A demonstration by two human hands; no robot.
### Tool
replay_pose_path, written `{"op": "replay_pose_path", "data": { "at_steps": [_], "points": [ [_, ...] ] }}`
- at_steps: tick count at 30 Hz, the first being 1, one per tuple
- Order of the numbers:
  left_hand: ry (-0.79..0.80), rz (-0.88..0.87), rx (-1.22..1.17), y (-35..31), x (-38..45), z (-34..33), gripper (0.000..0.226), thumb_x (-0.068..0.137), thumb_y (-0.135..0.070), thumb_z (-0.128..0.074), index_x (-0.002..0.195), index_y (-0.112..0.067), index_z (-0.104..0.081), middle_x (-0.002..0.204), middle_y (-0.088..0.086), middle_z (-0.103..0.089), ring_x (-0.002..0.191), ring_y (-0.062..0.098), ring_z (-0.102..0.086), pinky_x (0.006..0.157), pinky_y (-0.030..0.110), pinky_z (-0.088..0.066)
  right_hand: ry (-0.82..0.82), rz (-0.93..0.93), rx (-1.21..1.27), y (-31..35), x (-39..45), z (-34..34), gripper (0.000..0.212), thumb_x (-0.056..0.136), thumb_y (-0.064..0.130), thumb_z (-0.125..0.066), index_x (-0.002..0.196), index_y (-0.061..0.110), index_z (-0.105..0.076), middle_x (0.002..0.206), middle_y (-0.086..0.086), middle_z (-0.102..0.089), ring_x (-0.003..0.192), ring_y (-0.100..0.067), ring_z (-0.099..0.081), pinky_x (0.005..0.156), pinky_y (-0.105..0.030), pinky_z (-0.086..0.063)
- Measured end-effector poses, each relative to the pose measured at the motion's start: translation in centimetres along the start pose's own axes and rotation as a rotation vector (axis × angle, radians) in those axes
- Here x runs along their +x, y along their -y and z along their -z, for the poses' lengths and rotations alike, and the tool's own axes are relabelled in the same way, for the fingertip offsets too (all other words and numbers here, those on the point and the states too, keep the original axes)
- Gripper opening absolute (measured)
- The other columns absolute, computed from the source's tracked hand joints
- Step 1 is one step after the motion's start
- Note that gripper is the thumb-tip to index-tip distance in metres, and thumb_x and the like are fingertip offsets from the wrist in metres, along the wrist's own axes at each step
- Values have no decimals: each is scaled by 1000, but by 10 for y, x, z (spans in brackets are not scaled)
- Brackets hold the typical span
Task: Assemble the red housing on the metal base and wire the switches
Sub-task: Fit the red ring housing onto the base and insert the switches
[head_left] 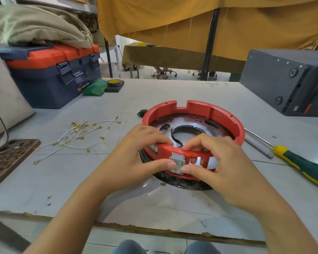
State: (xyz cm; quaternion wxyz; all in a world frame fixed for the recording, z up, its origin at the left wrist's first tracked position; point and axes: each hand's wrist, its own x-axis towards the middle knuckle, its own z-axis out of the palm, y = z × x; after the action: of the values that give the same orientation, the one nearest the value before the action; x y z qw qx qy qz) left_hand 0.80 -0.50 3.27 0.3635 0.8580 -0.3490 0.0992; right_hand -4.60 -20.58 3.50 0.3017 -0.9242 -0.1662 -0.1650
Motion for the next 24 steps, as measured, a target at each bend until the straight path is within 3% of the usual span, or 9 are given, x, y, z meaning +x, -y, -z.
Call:
{"op": "replay_pose_path", "data": {
  "at_steps": [3,6,13,19,24],
  "points": [
    [-28,-40,-13,-2,-2,-7,34,72,-55,-63,95,-30,-66,95,-12,-62,104,16,-51,92,27,-38,56,-15,8,-2,-1,9,29,66,57,-58,91,42,-56,87,27,-58,94,8,-42,73,-6,-34],
    [-42,-43,3,-1,-4,-12,32,72,-56,-62,92,-32,-63,91,-8,-60,101,17,-48,90,24,-36,92,8,-9,-2,1,14,25,67,55,-59,84,36,-60,94,29,-57,88,7,-48,71,-6,-36],
    [-23,-29,18,0,-4,-13,32,71,-61,-59,90,-35,-59,87,-10,-54,99,13,-44,86,16,-30,111,31,-87,-6,3,16,33,69,60,-56,83,32,-65,95,29,-55,88,6,-48,73,-8,-36],
    [-66,-35,29,-3,-5,-17,30,72,-59,-58,86,-33,-59,82,-9,-53,94,7,-42,89,12,-24,110,55,-77,-11,4,15,32,74,59,-55,79,30,-67,72,12,-61,79,-1,-49,71,-19,-36],
    [-65,-43,49,-3,-3,-17,33,72,-59,-56,86,-30,-60,80,-11,-52,92,3,-41,90,12,-21,101,40,-74,-12,4,13,28,73,56,-56,78,30,-67,65,10,-61,78,-3,-49,71,-21,-35]
  ]
}}
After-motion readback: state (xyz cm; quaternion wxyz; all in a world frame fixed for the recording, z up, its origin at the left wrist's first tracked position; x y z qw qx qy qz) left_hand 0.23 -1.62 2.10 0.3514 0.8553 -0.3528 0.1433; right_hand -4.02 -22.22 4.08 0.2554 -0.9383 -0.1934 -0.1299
